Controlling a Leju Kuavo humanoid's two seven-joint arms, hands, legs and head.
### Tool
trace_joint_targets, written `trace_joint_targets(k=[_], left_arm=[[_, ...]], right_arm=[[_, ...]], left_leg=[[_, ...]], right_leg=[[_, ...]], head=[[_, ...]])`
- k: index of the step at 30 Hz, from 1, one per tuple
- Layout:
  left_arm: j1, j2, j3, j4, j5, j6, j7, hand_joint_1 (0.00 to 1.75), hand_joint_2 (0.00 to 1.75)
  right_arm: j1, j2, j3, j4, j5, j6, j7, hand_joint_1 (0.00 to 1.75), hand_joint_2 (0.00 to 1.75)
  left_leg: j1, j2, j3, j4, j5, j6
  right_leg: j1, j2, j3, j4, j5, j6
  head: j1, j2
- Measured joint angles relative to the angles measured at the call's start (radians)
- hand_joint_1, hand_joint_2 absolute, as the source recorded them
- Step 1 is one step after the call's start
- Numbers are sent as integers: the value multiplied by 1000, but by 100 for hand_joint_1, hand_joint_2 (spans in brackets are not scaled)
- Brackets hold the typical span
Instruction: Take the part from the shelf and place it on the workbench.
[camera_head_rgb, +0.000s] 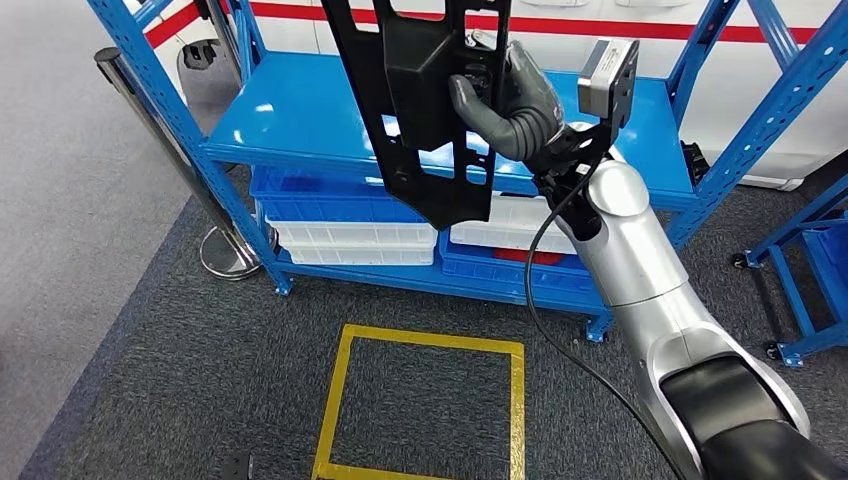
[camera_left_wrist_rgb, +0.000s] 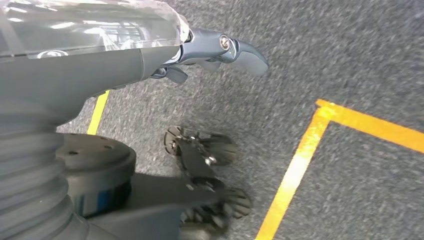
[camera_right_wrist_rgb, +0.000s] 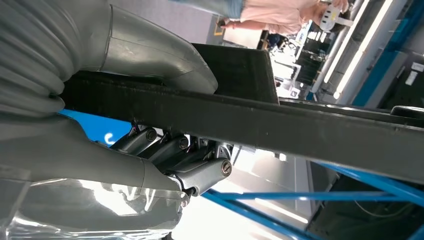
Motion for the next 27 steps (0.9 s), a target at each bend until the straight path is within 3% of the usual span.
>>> trace_joint_targets(k=[2, 4, 6, 7, 10, 11, 12, 13, 15, 17, 18, 20, 21, 23, 25, 27], left_arm=[[0, 1, 0, 0, 1, 1, -3, 0, 175], [1, 0, 0, 0, 2, 2, -5, 0, 175], [3, 0, 0, 0, 2, 2, -6, 0, 175], [3, 0, 0, 1, 2, 2, -6, 0, 175], [4, -2, 1, 1, 2, 2, -6, 0, 175], [5, -2, 1, 1, 2, 2, -6, 0, 175], [6, -3, 1, 1, 3, 2, -6, 0, 175], [7, -5, 1, 1, 3, 2, -6, 0, 175], [9, -7, 1, 1, 4, 2, -6, 0, 175], [9, -7, 1, 1, 3, 0, -8, 0, 175], [10, -7, 0, 1, 2, -2, -10, 0, 175], [12, -7, 0, 1, -2, -10, -17, 0, 175], [14, -7, 0, 1, -4, -15, -22, 0, 175], [15, -7, -2, 1, -7, -22, -31, 0, 175], [16, -7, -4, 1, -8, -23, -33, 0, 175], [16, -7, -6, 1, -7, -20, -28, 0, 175]], right_arm=[[-7, 0, 2, 3, -4, 0, -1, 175, 175], [-12, 0, 3, 6, -5, -1, -2, 175, 175], [-15, 1, 4, 9, -6, -1, -2, 175, 175], [-17, 0, 5, 11, -6, -1, -2, 175, 175], [-20, -1, 5, 16, -5, -4, -4, 175, 175], [-18, -2, 5, 18, -4, -5, -6, 175, 175], [-15, -3, 5, 20, -2, -6, -9, 175, 175], [-13, -5, 6, 22, -1, -6, -13, 175, 175], [-12, -8, 6, 26, 0, -6, -22, 175, 175], [-11, -8, 7, 27, 3, -8, -33, 175, 175], [-10, -9, 7, 27, 7, -10, -40, 175, 175], [-6, -11, 9, 31, 18, -18, -52, 175, 175], [-5, -12, 10, 32, 27, -24, -57, 175, 175], [-3, -12, 12, 33, 48, -36, -64, 175, 175], [-2, -12, 13, 32, 59, -38, -67, 175, 175], [2, -12, 13, 32, 58, -33, -66, 175, 175]], left_leg=[[-9, -2, 93, -132, -20, 19], [-17, -2, 119, -186, -26, 24], [-14, 2, 113, -207, 8, 30], [-11, 5, 106, -218, 28, 34], [-9, 12, 61, -227, 75, 38], [-9, 12, 43, -224, 87, 37], [-8, 13, 24, -221, 99, 36], [-7, 13, 4, -216, 111, 34], [-5, 13, -34, -201, 131, 28], [-7, 12, -62, -184, 146, 18], [-8, 12, -69, -180, 154, 13], [-8, 11, -74, -185, 171, 1], [-6, 11, -79, -183, 169, -5], [-1, 10, -100, -140, 117, -18], [4, 10, -136, -16, 19, -28], [8, 10, -153, 98, -29, -34]], right_leg=[[-1, -2, -9, -4, 20, 7], [-6, -4, -6, -18, 41, 20], [-7, -4, -10, -25, 44, 31], [-6, -4, -17, -12, 18, 35], [-7, -2, -56, 143, -126, 44], [-8, -3, -63, 202, -149, 48], [-9, -3, -60, 239, -148, 51], [-11, -3, -42, 246, -129, 54], [-17, -4, 39, 161, -90, 59], [-14, -4, 123, 41, -108, 53], [-11, -2, 143, 6, -123, 45], [-8, 1, 140, -6, -117, 26], [-10, 1, 134, -9, -109, 18], [-14, -1, 115, -15, -86, 5], [-15, -2, 90, -16, -63, 0], [-15, -2, 64, -15, -41, 2]], head=[[0, 0], [0, 0], [0, 0], [0, 0], [0, 0], [0, 0], [0, 0], [0, 0], [0, 0], [0, 0], [-1, 0], [-2, 0], [-2, 0], [-2, 0], [-2, 0], [-2, 0]])
